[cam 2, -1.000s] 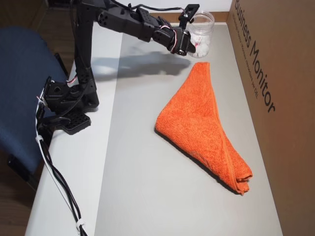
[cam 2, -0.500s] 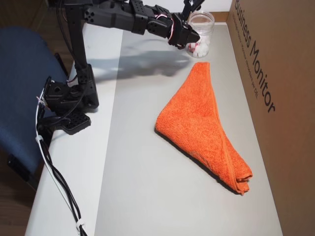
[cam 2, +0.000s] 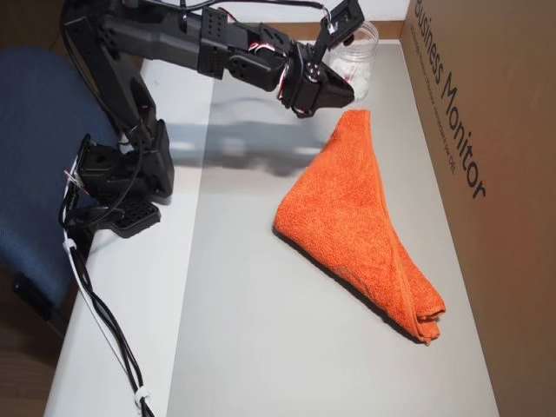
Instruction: Fold the blanket.
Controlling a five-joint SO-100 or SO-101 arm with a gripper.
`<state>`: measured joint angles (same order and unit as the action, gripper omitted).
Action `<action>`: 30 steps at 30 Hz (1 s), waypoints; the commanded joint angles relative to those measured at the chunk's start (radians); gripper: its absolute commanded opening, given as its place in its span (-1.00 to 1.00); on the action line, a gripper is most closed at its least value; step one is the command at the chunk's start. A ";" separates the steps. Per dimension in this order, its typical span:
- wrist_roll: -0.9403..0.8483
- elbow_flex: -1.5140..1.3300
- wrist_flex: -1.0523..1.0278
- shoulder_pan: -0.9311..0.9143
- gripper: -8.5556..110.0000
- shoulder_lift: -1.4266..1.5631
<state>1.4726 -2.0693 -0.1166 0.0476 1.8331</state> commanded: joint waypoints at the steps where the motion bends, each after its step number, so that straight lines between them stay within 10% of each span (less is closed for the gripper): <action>1: 0.020 0.002 0.012 -0.032 -0.86 0.074; 20: 0.026 -0.238 -0.011 -0.109 -0.86 0.371; 30: 0.025 -0.261 -0.416 -0.110 -0.86 0.568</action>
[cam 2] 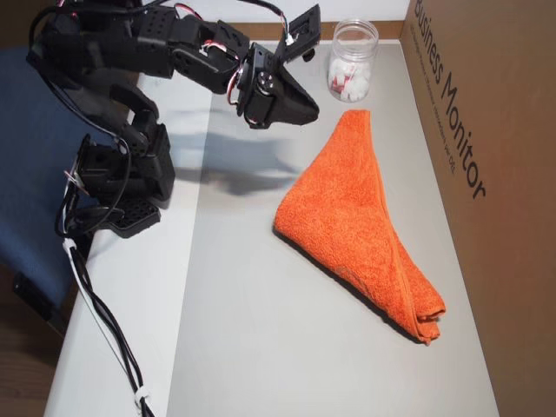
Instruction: Fold the blanket.
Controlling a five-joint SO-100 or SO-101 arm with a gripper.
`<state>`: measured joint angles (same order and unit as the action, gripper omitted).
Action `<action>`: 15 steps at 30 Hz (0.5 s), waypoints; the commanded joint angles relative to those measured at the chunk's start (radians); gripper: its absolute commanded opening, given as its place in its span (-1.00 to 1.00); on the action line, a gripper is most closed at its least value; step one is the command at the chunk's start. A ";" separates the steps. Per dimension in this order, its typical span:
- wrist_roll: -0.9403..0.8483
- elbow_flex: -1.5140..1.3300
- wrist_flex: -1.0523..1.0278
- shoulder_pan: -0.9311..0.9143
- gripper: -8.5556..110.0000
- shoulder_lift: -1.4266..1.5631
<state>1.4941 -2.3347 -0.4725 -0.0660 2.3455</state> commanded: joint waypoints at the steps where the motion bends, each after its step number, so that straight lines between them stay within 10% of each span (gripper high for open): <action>1: 0.003 0.003 -0.101 0.003 -0.86 0.072; 15: -0.012 -0.135 -0.433 0.003 -0.86 0.356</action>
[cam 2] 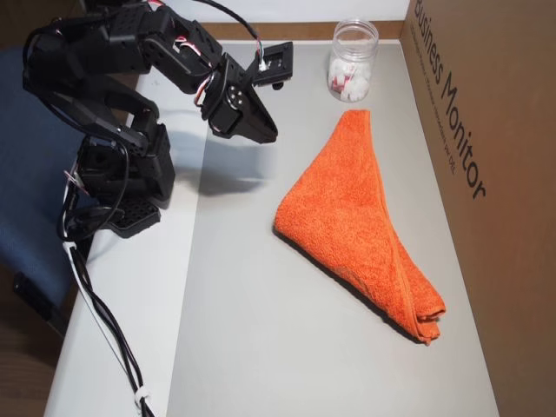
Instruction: Fold the blanket.
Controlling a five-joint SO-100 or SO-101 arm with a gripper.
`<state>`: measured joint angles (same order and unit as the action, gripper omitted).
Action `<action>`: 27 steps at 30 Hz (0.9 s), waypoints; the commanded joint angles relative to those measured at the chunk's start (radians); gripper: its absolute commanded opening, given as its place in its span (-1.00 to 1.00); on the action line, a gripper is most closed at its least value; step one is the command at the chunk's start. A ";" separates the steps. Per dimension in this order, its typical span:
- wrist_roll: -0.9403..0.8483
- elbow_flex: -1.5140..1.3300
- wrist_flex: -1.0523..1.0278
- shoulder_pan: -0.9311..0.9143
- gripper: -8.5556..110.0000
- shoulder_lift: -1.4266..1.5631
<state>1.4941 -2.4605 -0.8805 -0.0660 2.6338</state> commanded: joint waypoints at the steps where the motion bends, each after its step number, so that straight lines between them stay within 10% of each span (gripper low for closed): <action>1: -0.012 -0.026 -0.038 0.003 -0.86 0.092; 27: -0.008 -0.360 -0.459 -0.025 -0.86 0.718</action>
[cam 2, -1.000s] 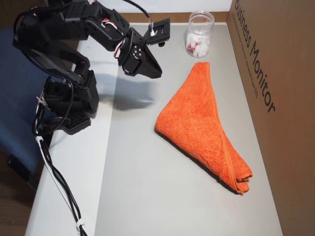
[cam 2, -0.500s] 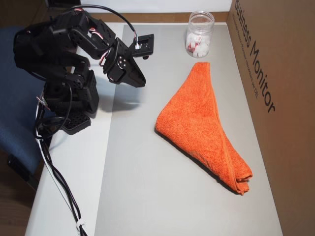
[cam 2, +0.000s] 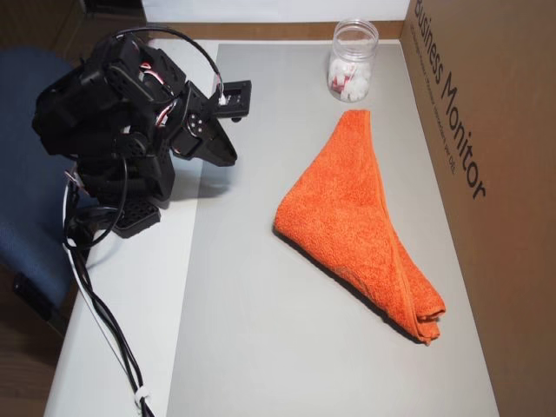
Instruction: Fold the blanket.
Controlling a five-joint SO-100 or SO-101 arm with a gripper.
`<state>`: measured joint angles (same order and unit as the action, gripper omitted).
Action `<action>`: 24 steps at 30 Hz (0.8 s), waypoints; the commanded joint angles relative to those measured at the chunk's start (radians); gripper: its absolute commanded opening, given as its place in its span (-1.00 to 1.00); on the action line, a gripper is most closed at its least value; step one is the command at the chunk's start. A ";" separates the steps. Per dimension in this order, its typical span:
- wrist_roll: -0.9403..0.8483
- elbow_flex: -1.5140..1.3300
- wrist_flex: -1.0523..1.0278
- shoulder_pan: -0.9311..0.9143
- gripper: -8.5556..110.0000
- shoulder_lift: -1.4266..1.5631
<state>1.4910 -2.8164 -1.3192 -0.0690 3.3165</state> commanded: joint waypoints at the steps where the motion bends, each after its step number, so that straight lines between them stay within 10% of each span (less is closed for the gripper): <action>1: -0.008 -0.018 -0.023 -0.032 -0.86 0.049; 24: 0.005 -0.198 -0.020 -0.057 -0.86 0.078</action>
<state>1.4910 -3.0158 -1.3422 -0.1319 3.3886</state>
